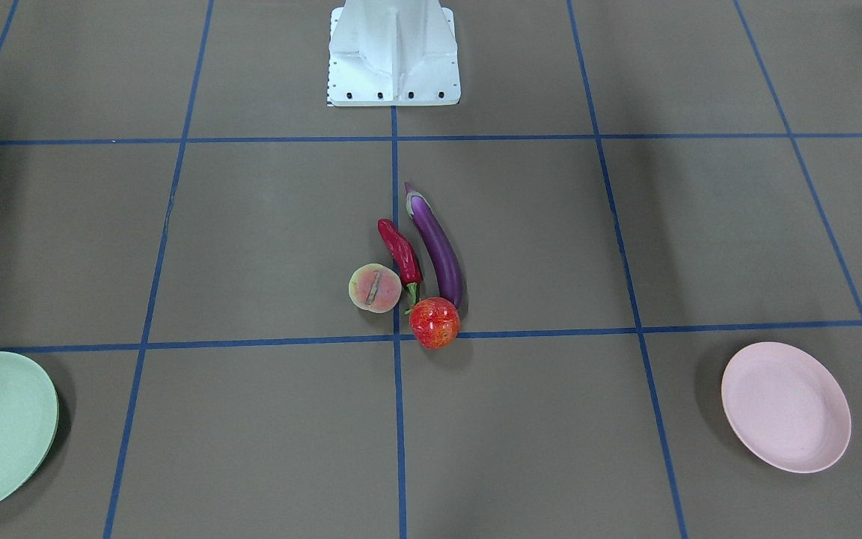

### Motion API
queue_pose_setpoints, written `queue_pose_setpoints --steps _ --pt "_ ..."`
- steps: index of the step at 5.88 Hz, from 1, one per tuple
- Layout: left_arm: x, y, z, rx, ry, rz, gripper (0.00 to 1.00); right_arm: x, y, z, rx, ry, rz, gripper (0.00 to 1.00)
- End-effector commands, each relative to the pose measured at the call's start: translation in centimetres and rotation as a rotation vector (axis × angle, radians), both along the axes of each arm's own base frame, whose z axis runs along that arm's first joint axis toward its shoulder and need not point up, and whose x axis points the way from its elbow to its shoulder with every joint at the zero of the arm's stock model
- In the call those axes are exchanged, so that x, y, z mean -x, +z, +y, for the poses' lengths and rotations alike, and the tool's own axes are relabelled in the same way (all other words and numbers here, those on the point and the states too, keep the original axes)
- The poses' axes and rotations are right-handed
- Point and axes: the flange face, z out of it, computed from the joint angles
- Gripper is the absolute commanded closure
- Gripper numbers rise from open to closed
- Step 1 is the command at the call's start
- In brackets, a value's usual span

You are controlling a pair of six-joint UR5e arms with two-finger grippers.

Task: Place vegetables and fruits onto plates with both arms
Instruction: 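Move the left gripper from rest toward the purple eggplant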

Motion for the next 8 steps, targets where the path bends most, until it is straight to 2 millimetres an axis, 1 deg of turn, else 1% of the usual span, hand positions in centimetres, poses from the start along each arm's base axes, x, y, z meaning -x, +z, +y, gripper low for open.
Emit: queue_pose_setpoints --steps 1,2,3,4,5,6,7,8 --pt "-0.1 -0.2 0.2 -0.009 0.002 0.000 0.00 0.0 -0.1 0.0 0.005 0.000 -0.011 0.00" --pt "-0.2 -0.6 1.0 -0.018 0.004 0.011 0.00 0.0 -0.1 0.1 0.003 0.006 -0.015 0.00" --pt "-0.3 -1.3 1.1 -0.045 0.007 0.015 0.00 0.0 -0.1 0.1 0.002 0.007 -0.015 0.00" --pt "-0.3 -1.3 1.3 -0.040 0.001 0.016 0.00 0.1 -0.1 0.2 0.005 0.006 -0.022 0.00" --pt "-0.6 -1.0 2.1 -0.020 0.008 0.076 0.00 0.2 -0.2 0.2 0.008 0.004 -0.038 0.00" --pt "-1.1 -1.6 1.8 -0.018 0.012 0.109 0.00 0.4 0.1 0.2 0.013 0.000 -0.040 0.00" --pt "-3.8 -5.2 0.9 0.047 -0.035 0.158 0.00 0.5 0.6 0.4 0.003 -0.002 -0.058 0.00" --pt "-8.2 -7.8 0.2 0.038 -0.020 0.174 0.00 0.6 0.5 0.3 -0.031 -0.005 -0.073 0.00"
